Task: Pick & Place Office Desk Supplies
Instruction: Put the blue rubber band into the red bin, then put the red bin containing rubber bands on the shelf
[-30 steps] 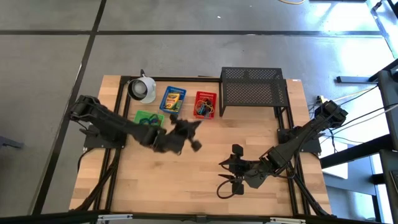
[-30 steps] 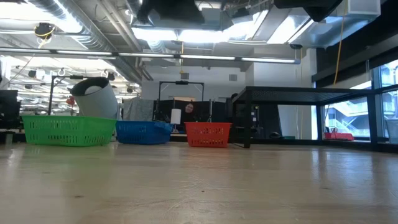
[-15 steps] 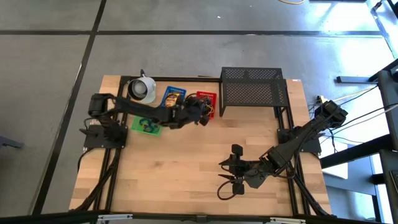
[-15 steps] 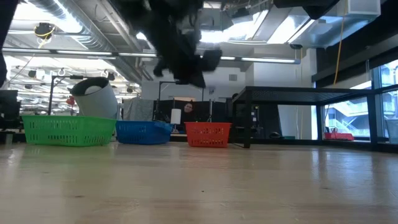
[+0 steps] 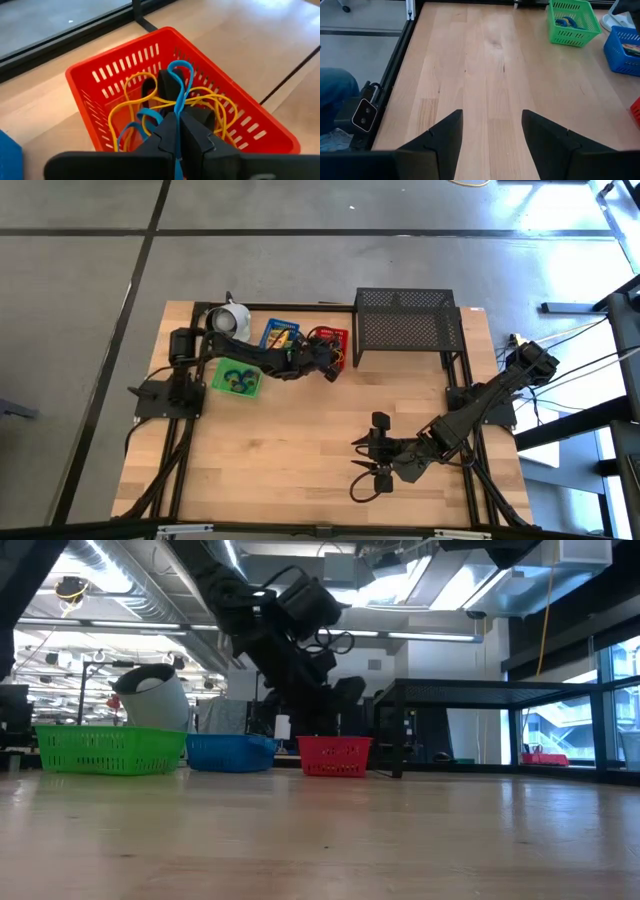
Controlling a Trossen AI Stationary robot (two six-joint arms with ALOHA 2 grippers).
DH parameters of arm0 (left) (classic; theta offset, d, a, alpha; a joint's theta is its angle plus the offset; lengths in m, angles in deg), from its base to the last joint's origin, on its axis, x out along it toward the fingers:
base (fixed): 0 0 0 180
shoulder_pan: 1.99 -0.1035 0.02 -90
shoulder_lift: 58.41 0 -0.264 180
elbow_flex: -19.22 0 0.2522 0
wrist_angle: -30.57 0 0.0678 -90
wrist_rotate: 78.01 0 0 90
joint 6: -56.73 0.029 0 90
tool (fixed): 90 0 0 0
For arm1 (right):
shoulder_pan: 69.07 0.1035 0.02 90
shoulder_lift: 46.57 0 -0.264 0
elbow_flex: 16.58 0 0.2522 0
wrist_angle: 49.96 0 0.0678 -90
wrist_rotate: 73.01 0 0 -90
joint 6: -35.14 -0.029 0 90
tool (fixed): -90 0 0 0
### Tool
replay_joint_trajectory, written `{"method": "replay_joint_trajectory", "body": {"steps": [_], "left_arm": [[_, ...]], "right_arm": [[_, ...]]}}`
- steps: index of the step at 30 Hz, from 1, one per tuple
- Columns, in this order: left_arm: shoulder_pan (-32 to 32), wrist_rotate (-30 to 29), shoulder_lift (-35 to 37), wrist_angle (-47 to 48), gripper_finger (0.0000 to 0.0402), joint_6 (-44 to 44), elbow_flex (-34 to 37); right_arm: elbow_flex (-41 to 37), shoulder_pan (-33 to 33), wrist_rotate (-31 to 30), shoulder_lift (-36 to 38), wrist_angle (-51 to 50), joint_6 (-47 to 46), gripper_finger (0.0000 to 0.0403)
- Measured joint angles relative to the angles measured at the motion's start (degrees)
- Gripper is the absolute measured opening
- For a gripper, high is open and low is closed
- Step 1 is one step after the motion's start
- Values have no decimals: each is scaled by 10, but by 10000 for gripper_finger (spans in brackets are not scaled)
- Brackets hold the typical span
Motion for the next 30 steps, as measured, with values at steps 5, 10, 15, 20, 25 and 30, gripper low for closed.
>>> {"method": "replay_joint_trajectory", "body": {"steps": [5, 10, 15, 20, 25, 30], "left_arm": [[0, 0, 5, 1, 20, -1, 0], [3, 0, 5, 3, 58, -2, 0], [4, 1, 7, 5, 106, -2, 0], [4, 34, 39, 17, 139, -1, 0], [4, 70, 97, 63, 150, 0, 0], [8, 162, 162, 137, 147, 0, 0]], "right_arm": [[0, 0, 0, 0, 0, 0, 207], [0, 0, 0, 0, 0, -2, 207], [0, 0, 0, 0, 0, -2, 207], [0, 0, 0, 0, 0, -2, 207], [0, 0, 0, 0, -3, -4, 207], [0, 7, 0, 0, -4, -24, 207]]}}
